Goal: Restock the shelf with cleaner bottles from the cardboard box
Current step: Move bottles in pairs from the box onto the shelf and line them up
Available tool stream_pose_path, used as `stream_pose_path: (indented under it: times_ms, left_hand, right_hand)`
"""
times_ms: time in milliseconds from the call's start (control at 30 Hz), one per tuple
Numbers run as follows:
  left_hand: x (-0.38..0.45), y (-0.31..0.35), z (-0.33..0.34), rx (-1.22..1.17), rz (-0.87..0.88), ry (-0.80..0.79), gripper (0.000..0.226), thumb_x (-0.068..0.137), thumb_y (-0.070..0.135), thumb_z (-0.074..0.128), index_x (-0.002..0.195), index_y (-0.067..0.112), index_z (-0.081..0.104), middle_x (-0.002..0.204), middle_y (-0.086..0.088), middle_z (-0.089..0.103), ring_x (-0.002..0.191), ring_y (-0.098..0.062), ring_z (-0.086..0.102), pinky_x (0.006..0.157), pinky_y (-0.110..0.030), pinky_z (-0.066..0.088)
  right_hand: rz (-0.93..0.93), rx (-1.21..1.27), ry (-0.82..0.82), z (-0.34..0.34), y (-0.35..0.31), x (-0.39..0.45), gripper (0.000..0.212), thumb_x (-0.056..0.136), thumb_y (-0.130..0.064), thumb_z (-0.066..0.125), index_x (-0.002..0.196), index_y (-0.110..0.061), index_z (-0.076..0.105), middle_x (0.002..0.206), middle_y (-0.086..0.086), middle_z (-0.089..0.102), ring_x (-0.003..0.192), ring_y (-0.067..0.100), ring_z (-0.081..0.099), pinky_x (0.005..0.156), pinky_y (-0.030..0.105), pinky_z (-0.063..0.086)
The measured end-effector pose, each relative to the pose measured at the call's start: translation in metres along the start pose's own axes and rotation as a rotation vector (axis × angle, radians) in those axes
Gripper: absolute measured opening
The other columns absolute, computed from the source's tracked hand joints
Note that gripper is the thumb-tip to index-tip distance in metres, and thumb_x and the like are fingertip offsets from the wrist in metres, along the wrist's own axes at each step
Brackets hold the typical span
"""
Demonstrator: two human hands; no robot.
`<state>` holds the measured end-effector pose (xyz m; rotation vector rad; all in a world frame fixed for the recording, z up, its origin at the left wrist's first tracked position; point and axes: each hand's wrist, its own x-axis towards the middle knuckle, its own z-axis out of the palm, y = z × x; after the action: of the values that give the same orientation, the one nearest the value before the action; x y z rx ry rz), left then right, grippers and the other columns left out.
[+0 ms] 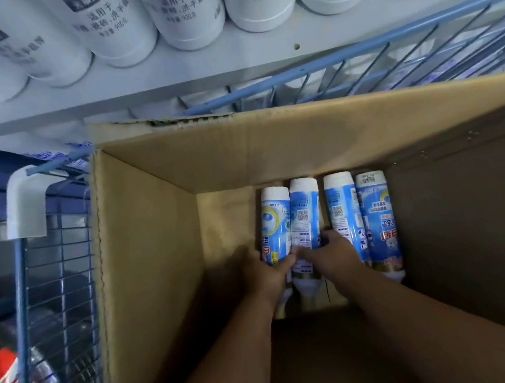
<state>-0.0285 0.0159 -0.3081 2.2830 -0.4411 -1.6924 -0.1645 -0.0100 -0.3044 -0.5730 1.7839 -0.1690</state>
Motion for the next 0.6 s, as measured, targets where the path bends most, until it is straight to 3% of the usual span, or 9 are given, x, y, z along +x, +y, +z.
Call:
stream_pose_path:
  times_ms: [100,233,333,433,467,533,600]
  left_hand:
    - [-0.007,0.009,-0.006,0.004,-0.072,-0.042,0.067,0.058,0.037,0.095,0.111,0.016,0.060,0.103,-0.004,0.074,0.082,-0.017,0.074,0.066,-0.034,0.062]
    - [-0.039,0.032,-0.008,-0.148,-0.104,-0.099,0.071,0.059,0.028,0.096,0.113,0.009,0.054,0.104,-0.013,0.072,0.090,-0.031,0.074,0.074,-0.047,0.062]
    - [-0.073,0.044,-0.013,-0.071,-0.017,-0.066,0.069,0.063,0.032,0.094,0.113,0.014,0.049,0.108,-0.011,0.069,0.089,-0.027,0.072,0.077,-0.043,0.061]
    - [-0.119,0.057,-0.027,-0.059,0.036,-0.050,0.057,0.072,0.034,0.088,0.109,0.019,0.049,0.101,-0.005,0.068,0.081,-0.019,0.069,0.056,-0.027,0.052]
    - [-0.133,0.061,-0.032,-0.058,0.054,-0.043,0.056,0.072,0.036,0.087,0.110,0.020,0.049,0.099,-0.003,0.068,0.080,-0.018,0.069,0.055,-0.026,0.051]
    - [-0.166,0.069,-0.043,-0.045,0.093,-0.040,0.055,0.070,0.041,0.087,0.109,0.025,0.051,0.097,0.000,0.069,0.083,-0.019,0.070,0.064,-0.031,0.058]
    - [-0.198,0.075,-0.055,-0.028,0.132,-0.034,0.056,0.066,0.049,0.087,0.104,0.025,0.053,0.096,0.000,0.070,0.084,-0.020,0.071,0.076,-0.041,0.061]
  right_hand:
    - [0.086,0.147,-0.153,-0.009,-0.004,-0.004,0.034,0.081,-0.018,0.083,0.107,-0.012,0.063,0.098,0.003,0.073,0.084,0.017,0.072,0.066,0.032,0.059]
    - [0.170,0.298,-0.288,-0.034,-0.015,-0.037,0.026,0.093,-0.018,0.069,0.117,-0.009,0.063,0.111,0.014,0.073,0.102,0.031,0.071,0.091,0.049,0.057]
    - [0.184,0.408,-0.317,-0.051,-0.023,-0.075,0.019,0.100,-0.015,0.059,0.119,-0.011,0.060,0.108,0.012,0.074,0.100,0.028,0.070,0.084,0.045,0.057]
    - [0.190,0.518,-0.340,-0.072,-0.031,-0.120,0.023,0.101,-0.013,0.056,0.124,-0.009,0.059,0.110,0.013,0.074,0.103,0.029,0.069,0.089,0.051,0.056]
    - [0.189,0.550,-0.365,-0.081,-0.034,-0.137,0.024,0.101,-0.012,0.056,0.124,-0.008,0.058,0.113,0.015,0.073,0.107,0.031,0.069,0.091,0.052,0.055]
    - [0.174,0.612,-0.419,-0.099,-0.037,-0.171,0.030,0.099,-0.010,0.057,0.128,-0.004,0.058,0.123,0.020,0.070,0.120,0.037,0.063,0.097,0.055,0.052]
    - [0.141,0.654,-0.455,-0.114,-0.041,-0.205,0.037,0.095,-0.011,0.060,0.132,-0.002,0.057,0.126,0.022,0.067,0.120,0.038,0.063,0.097,0.054,0.053]
